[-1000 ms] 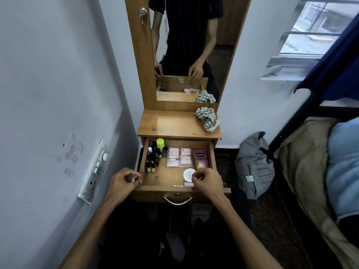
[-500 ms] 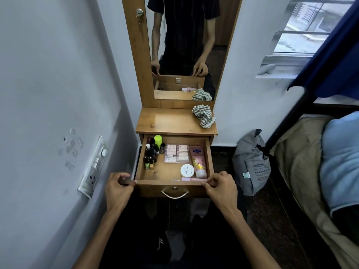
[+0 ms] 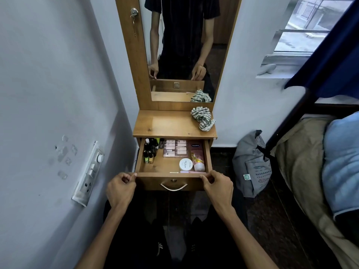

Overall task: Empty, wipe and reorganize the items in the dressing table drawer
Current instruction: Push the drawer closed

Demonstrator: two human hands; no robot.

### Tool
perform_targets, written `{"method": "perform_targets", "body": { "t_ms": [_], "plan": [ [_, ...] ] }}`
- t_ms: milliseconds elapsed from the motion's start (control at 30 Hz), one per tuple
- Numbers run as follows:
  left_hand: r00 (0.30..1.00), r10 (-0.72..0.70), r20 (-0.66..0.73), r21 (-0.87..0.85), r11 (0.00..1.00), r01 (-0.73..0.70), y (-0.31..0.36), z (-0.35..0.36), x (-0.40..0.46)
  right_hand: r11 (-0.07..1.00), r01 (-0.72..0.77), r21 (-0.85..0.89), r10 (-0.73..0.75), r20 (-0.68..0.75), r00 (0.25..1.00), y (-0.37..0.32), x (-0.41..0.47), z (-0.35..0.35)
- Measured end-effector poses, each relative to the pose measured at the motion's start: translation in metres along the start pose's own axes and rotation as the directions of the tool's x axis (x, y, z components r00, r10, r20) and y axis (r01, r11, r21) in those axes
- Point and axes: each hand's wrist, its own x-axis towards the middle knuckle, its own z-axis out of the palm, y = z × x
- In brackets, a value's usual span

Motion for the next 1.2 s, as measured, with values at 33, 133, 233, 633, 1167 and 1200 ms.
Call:
{"method": "perform_targets", "body": {
  "t_ms": [33, 133, 233, 633, 1167, 1200],
  "plan": [
    [1.0, 0.005, -0.001, 0.01, 1.0, -0.005, 0.004, 0.004, 0.003, 1.0, -0.008, 0.005, 0.008, -0.008, 1.0, -0.001, 0.005, 0.003],
    [1.0, 0.002, 0.019, 0.038, 0.999, -0.003, 0.015, 0.015, 0.012, 1.0, -0.019, 0.017, 0.02, -0.025, 0.999, -0.005, 0.018, 0.011],
    [0.997, -0.037, 0.063, -0.019, 0.999, 0.039, 0.019, 0.029, 0.027, 0.998, -0.045, 0.036, 0.046, -0.023, 0.999, -0.01, 0.033, 0.017],
    [0.964, 0.018, 0.265, -0.073, 0.997, 0.001, 0.049, 0.065, 0.081, 0.993, -0.077, 0.094, 0.076, 0.011, 0.997, -0.027, 0.089, 0.05],
    [0.884, 0.034, 0.465, -0.023, 0.999, -0.027, 0.075, 0.1, 0.104, 0.988, -0.146, 0.051, 0.125, 0.29, 0.949, -0.046, 0.113, 0.084],
    [0.881, 0.036, 0.471, -0.022, 0.999, -0.029, 0.073, 0.102, 0.105, 0.987, -0.148, 0.057, 0.125, 0.298, 0.946, -0.046, 0.112, 0.087]
  ]
}}
